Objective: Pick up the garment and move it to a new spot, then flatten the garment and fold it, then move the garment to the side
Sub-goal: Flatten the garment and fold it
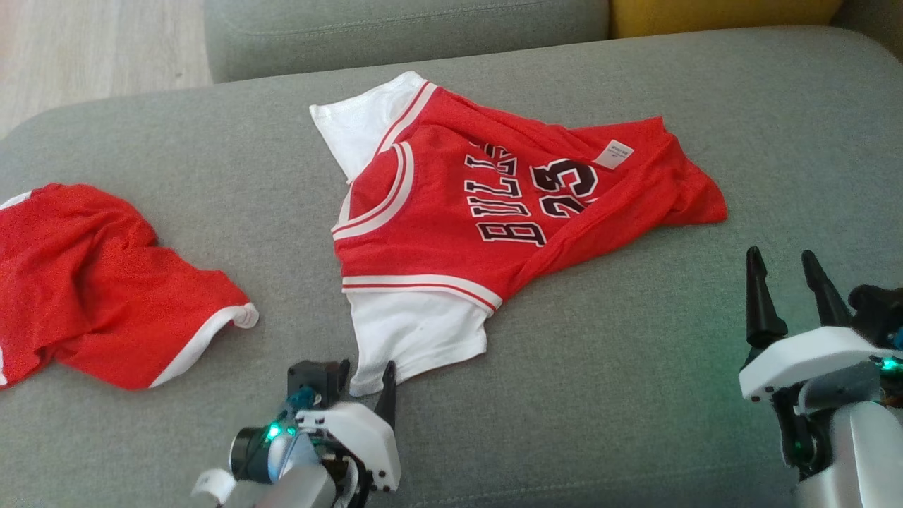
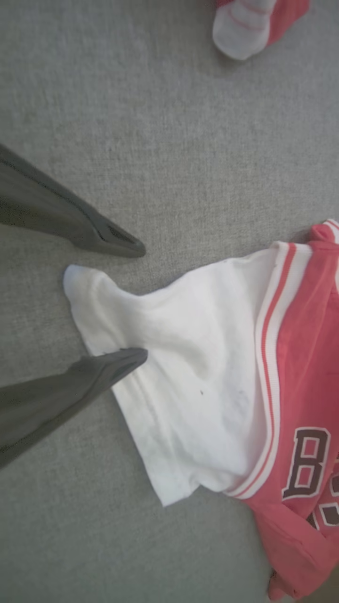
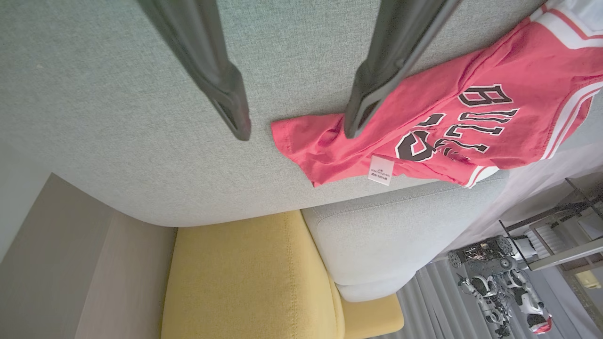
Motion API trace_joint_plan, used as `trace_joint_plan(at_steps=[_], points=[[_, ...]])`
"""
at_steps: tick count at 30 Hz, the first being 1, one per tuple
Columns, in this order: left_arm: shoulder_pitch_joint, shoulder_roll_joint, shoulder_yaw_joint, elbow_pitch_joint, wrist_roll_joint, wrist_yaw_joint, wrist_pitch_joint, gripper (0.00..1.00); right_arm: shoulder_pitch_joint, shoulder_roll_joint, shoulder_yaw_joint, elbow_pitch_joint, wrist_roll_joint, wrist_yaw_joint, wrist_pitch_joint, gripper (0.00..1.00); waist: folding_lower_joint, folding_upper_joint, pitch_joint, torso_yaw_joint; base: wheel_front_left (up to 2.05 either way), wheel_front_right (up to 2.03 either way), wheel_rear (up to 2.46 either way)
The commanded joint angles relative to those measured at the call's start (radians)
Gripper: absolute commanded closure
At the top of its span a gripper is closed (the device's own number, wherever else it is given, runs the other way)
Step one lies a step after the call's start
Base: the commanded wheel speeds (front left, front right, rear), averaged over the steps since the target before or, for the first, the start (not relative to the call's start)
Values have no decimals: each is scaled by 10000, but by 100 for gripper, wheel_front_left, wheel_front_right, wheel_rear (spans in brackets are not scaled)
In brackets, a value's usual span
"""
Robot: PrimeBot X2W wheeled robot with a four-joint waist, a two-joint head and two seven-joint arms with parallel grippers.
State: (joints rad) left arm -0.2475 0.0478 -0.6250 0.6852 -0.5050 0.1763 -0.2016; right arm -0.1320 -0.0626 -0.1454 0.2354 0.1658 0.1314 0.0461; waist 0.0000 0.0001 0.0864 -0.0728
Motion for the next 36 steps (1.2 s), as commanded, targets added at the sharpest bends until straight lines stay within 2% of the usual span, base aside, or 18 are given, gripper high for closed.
trace_joint_plan(at_steps=[1, 2, 3, 4, 7, 11, 16, 20, 28, 36], points=[[-499, 24, 161, -53, -67, -3, 102, 0, -446, -4, 217, -322, -81, -7, -151, 0, 0, -1, 33, -50, 0, 0, 0], [-552, 24, 86, 49, -112, -57, 188, 0, -463, 2, 211, -323, -85, -7, -170, 0, 0, -1, 47, -72, 0, 0, 0], [-599, 24, 32, 115, -176, -124, 229, 56, -480, 7, 205, -325, -86, -7, -187, 0, 0, -1, 60, -88, 0, 0, 0], [-645, 24, 16, 122, -258, -175, 183, 100, -493, 12, 196, -324, -87, -7, -204, 0, 0, -1, 71, -96, 0, 0, 0], [-811, 24, 212, -60, -547, -137, -161, 100, -526, 22, 148, -290, -88, -7, -230, 0, 0, -1, 101, -71, 0, 0, 0], [-991, 31, 1070, -730, -664, 326, -560, 100, -547, 30, 47, -189, -145, -7, -217, 0, 0, -1, 129, 72, 0, 0, 0], [-642, 86, 2784, -2935, 287, 951, -596, 100, -615, 55, -71, -27, -282, -7, -73, 0, 0, -1, 197, 286, 0, 0, 0], [-87, 59, 3561, -3891, 896, 882, -599, 100, -667, 81, -88, 118, -381, -7, 145, 0, 0, -1, 249, 410, 0, 0, 0], [240, 28, 3286, -3401, 945, 368, -600, 100, -699, 109, 145, 397, -181, -7, 406, 0, 0, -1, 406, 519, 0, 0, 0], [5, 26, 2725, -3037, 792, 292, -600, 100, -1507, -81, 446, 1179, -33, -7, 488, 0, 0, -1, 731, 563, 0, 0, 0]])
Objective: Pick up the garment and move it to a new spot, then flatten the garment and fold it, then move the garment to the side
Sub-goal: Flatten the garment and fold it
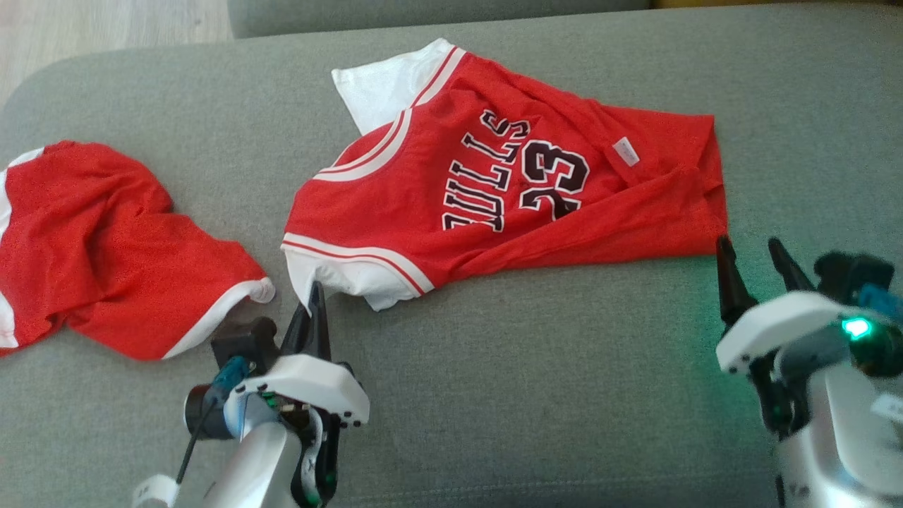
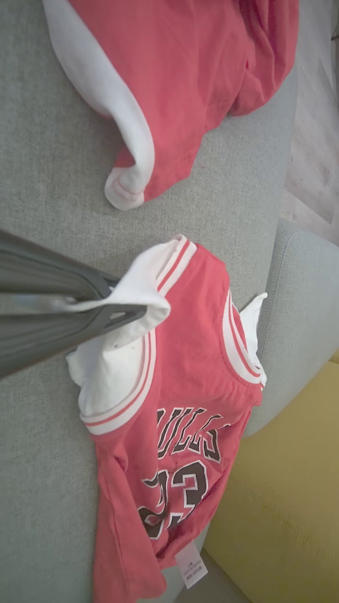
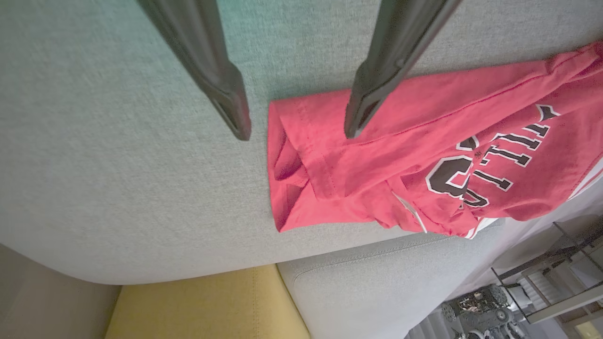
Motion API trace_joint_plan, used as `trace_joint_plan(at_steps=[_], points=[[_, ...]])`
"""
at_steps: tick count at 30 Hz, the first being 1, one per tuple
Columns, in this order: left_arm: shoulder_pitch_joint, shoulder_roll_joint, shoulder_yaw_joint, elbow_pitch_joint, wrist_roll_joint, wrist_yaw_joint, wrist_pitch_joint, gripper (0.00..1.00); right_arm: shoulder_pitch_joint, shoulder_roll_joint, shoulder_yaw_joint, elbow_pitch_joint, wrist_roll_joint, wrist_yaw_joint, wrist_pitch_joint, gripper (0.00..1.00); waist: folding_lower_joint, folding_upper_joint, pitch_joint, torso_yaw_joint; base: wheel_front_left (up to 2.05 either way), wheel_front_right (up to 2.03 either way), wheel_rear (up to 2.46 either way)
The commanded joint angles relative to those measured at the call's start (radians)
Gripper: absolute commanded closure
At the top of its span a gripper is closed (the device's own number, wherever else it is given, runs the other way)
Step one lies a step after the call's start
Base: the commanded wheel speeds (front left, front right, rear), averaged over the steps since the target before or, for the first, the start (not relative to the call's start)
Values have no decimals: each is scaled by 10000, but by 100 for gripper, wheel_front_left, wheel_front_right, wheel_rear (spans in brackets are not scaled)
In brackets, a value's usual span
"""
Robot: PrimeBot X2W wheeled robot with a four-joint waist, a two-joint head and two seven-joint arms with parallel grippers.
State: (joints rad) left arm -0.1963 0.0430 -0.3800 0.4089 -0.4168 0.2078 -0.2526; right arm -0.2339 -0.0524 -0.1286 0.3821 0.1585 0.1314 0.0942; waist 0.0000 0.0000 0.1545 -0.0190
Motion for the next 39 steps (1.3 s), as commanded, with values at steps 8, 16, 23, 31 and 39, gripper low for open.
trace_joint_plan(at_steps=[8, 16, 23, 31, 39], points=[[-827, 73, -30, -318, -168, -18, -91, 100, -1682, -493, 277, 1332, 409, -7, 401, 0, 0, 0, 433, 265, 0, 0, 0], [-918, 73, -108, -328, -151, -23, -91, 100, -2299, -644, 742, 2396, 1155, -7, 546, 0, 0, 0, 613, 343, 0, 0, 0], [-961, 72, -88, -306, -120, -26, -91, 100, -2311, -871, 1695, 2565, 2104, -7, 551, 0, 0, 0, 650, 292, 0, 0, 0], [-931, 72, -134, -294, -150, -12, -91, 100, -2096, -1291, 2631, 2199, 2834, -7, 148, 0, 0, 0, 527, 218, 0, 0, 0], [-875, 72, -166, -263, -176, 8, -91, 100, -1888, -1571, 3129, 1847, 3336, -7, -152, 0, 0, 0, 415, 202, 0, 0, 0]])
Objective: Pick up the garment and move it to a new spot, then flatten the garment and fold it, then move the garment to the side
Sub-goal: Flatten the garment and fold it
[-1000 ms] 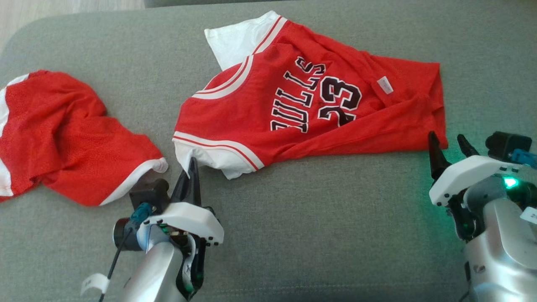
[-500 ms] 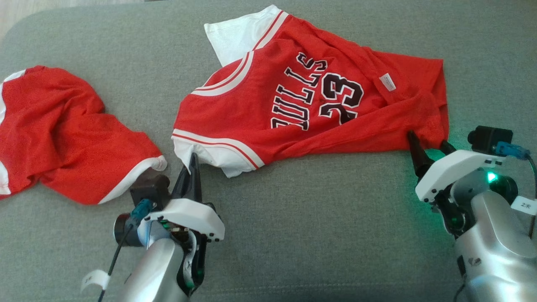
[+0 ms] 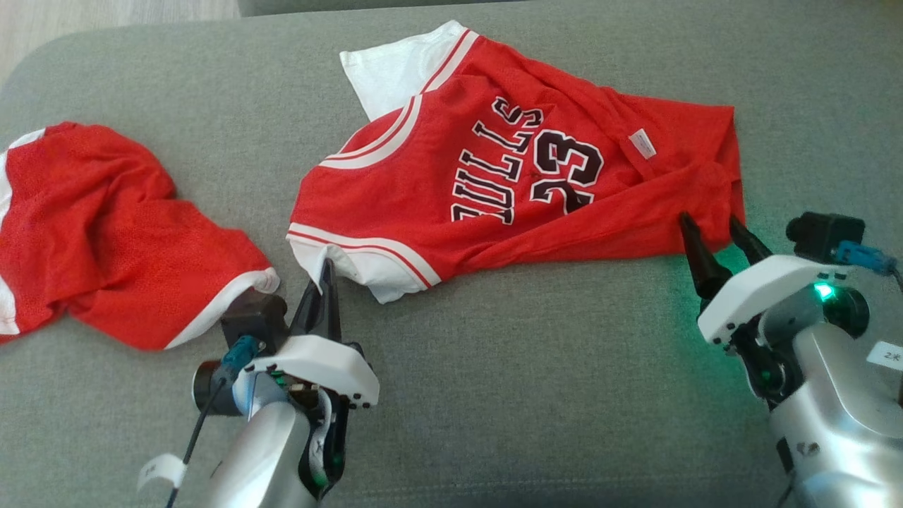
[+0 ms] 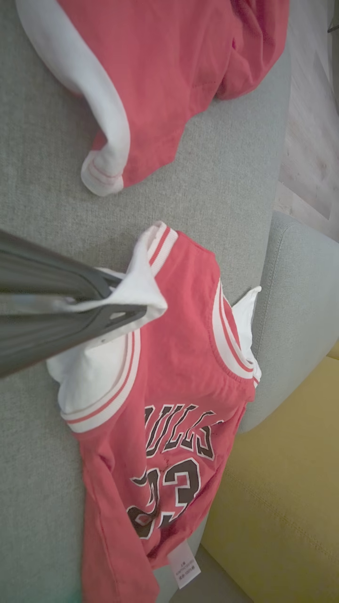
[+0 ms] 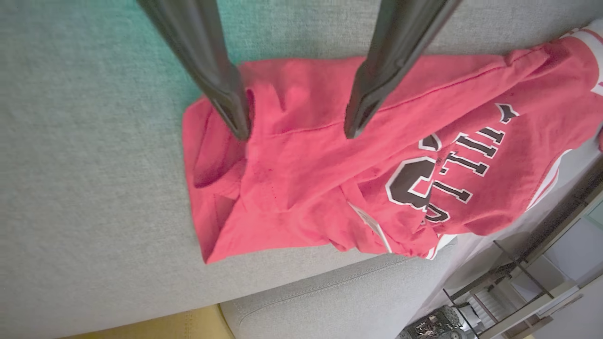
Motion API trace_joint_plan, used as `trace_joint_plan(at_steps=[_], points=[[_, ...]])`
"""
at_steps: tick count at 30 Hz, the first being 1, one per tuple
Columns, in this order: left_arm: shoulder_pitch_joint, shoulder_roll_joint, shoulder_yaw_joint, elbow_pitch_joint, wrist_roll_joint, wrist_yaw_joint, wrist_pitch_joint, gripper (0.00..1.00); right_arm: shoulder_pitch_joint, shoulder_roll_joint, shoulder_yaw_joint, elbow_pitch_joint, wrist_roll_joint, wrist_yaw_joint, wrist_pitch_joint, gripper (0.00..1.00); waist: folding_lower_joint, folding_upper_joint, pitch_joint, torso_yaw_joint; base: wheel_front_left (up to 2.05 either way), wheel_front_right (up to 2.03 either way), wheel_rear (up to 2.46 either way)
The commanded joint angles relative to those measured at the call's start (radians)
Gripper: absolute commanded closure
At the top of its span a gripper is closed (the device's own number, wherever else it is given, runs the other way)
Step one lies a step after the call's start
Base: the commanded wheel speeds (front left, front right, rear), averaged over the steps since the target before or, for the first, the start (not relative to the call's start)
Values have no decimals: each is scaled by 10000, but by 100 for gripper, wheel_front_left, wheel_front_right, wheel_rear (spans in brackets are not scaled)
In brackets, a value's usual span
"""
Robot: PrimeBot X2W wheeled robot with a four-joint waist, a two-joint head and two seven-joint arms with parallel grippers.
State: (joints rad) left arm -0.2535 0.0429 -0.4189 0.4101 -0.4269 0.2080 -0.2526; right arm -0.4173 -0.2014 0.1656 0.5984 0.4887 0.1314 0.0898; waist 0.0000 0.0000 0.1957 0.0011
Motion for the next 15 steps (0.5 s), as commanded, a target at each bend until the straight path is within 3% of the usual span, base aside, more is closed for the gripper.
trace_joint_plan(at_steps=[1, 15], points=[[-297, 74, 216, -270, -77, 4, -91, 100, -48, -122, 224, -327, 81, -7, -120, 0, 0, 0, -9, 2, 0, 0, 0], [-284, 74, 51, -320, -115, 7, -91, 100, -729, -434, 507, 603, 197, -7, -286, 0, 0, 0, 43, 252, 0, 0, 0]])
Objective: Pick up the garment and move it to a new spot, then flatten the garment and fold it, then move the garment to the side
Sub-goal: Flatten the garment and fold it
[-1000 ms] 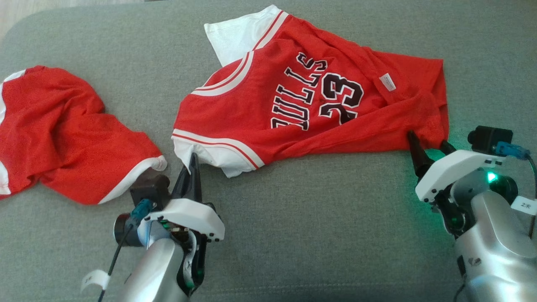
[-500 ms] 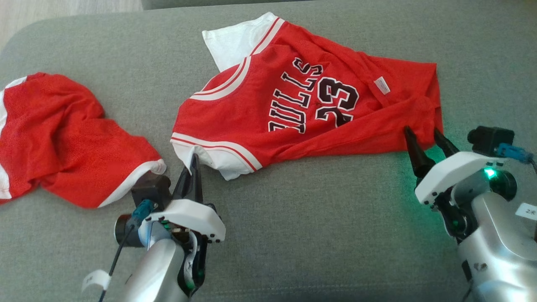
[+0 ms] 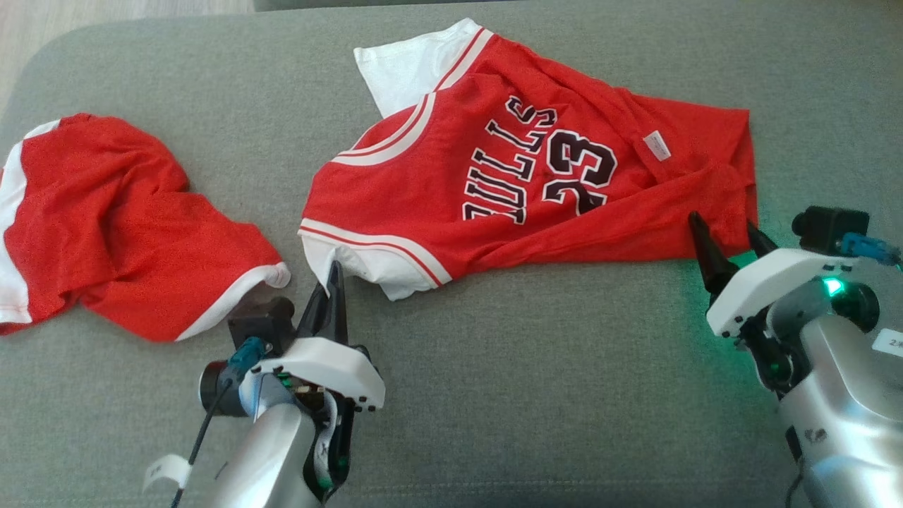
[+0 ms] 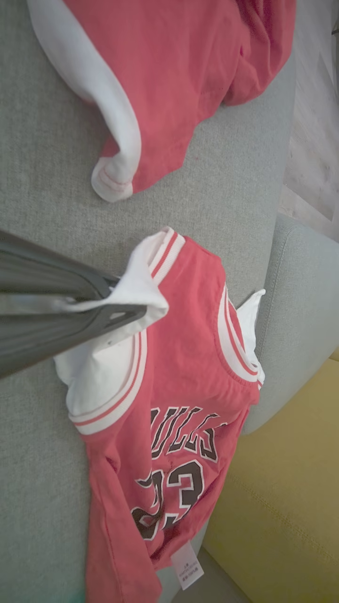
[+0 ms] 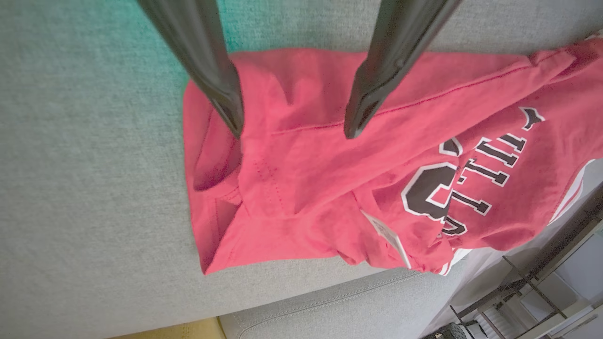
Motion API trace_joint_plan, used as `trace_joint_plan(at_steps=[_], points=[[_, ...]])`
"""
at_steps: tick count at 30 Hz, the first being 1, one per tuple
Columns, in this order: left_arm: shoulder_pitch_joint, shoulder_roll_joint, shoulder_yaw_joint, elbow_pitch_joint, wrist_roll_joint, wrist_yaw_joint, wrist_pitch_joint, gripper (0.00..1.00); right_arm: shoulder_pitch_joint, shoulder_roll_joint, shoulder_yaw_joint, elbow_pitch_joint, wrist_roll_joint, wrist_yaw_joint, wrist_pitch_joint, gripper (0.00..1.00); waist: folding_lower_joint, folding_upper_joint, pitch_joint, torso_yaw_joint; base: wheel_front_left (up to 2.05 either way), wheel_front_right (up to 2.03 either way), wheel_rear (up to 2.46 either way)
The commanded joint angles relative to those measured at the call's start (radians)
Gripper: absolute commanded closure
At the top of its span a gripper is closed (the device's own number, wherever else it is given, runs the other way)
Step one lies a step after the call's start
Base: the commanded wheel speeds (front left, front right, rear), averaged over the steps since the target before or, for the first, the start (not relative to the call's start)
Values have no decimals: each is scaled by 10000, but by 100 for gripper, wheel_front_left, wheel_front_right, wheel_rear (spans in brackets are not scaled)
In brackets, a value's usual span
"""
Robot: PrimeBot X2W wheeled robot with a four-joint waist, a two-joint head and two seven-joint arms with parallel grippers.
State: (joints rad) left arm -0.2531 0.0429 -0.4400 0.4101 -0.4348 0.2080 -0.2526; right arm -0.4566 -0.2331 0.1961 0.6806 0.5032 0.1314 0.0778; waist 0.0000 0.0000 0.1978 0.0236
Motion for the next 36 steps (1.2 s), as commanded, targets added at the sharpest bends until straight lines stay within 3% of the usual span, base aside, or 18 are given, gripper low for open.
trace_joint_plan(at_steps=[1, 2, 3, 5, 17, 28, 36], points=[[-295, 74, 253, -324, -41, 10, -91, 100, -379, -123, 206, -146, 49, -7, -195, 0, 0, 0, 41, 53, 0, 0, 0], [-306, 74, 244, -327, -45, 14, -91, 100, -421, -131, 208, -77, 47, -7, -225, 0, 0, 0, 62, 76, 0, 0, 0], [-317, 74, 238, -327, -47, 16, -91, 100, -459, -136, 207, -9, 48, -7, -254, 14, 0, 0, 76, 96, 0, 0, 0], [-339, 74, 241, -323, -51, 22, -91, 100, -527, -144, 198, 116, 57, -7, -309, 99, 0, 0, 99, 125, 0, 0, 0], [-261, 74, 490, -533, -68, 44, -91, 100, -357, -569, 248, 39, -379, -7, -832, 100, 0, 0, -321, -175, 0, 0, 0], [-328, 74, 1104, -2209, -44, -237, -91, 100, 183, -1326, 84, -1716, -588, -7, -351, 100, 0, 0, -1094, -601, 0, 0, 0], [-1095, 80, 1769, -3780, 351, -862, -91, 100, 20, -1826, -91, -3479, -468, -7, -435, 100, 0, 0, -1940, -831, 0, 0, 0]])
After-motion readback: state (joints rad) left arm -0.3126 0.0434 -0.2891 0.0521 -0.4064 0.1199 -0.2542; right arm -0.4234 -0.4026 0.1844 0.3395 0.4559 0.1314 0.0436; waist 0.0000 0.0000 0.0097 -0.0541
